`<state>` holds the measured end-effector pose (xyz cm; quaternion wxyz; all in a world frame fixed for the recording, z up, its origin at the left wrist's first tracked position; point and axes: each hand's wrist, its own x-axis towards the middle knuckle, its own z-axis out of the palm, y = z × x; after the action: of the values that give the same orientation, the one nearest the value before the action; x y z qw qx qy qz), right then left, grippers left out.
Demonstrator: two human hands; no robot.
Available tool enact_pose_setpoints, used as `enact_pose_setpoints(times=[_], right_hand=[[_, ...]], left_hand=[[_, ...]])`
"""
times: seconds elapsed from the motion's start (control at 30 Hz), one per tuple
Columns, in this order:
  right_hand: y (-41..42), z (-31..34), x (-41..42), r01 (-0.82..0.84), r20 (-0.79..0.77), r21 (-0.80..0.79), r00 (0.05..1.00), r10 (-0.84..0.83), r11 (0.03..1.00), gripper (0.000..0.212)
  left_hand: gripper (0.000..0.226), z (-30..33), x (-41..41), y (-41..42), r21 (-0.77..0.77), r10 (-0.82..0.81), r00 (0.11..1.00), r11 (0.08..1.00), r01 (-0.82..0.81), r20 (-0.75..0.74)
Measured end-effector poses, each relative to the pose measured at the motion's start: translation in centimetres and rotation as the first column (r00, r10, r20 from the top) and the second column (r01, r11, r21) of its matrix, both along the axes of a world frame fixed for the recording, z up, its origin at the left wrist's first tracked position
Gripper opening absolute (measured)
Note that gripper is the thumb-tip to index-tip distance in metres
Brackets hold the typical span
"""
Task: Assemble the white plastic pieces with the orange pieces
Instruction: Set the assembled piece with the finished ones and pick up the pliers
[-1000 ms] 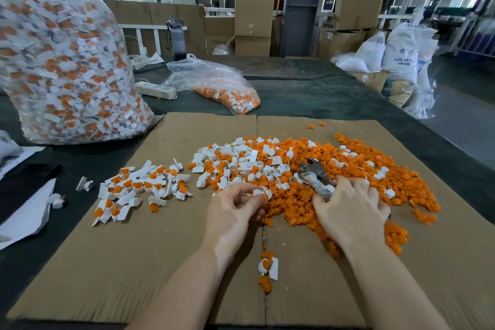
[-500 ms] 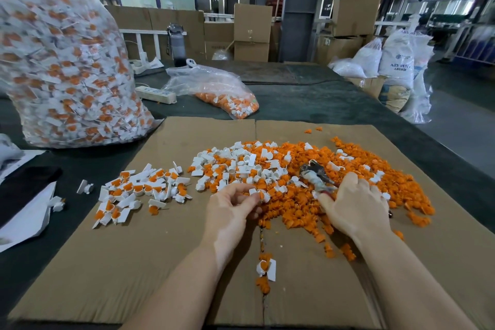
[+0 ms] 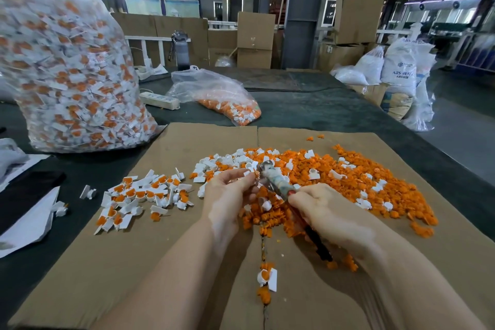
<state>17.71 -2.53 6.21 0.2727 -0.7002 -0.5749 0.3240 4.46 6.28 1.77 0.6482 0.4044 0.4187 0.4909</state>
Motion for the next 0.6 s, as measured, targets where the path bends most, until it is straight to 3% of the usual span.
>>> enact_pose_setpoints(times=[0.3, 0.6], right_hand=[[-0.27, 0.07, -0.03, -0.01, -0.1, -0.095, 0.995, 0.001, 0.995, 0.035], [-0.02, -0.07, -0.5, -0.036, 0.103, -0.037, 0.994, 0.039, 0.999, 0.039]], left_hand=[[0.01, -0.36, -0.05, -0.02, -0.018, 0.029, 0.998, 0.999, -0.03, -0.059], [0.015, -0.19, 0.1, 0.11, -0.049, 0.05, 0.998, 0.997, -0.051, -0.029]])
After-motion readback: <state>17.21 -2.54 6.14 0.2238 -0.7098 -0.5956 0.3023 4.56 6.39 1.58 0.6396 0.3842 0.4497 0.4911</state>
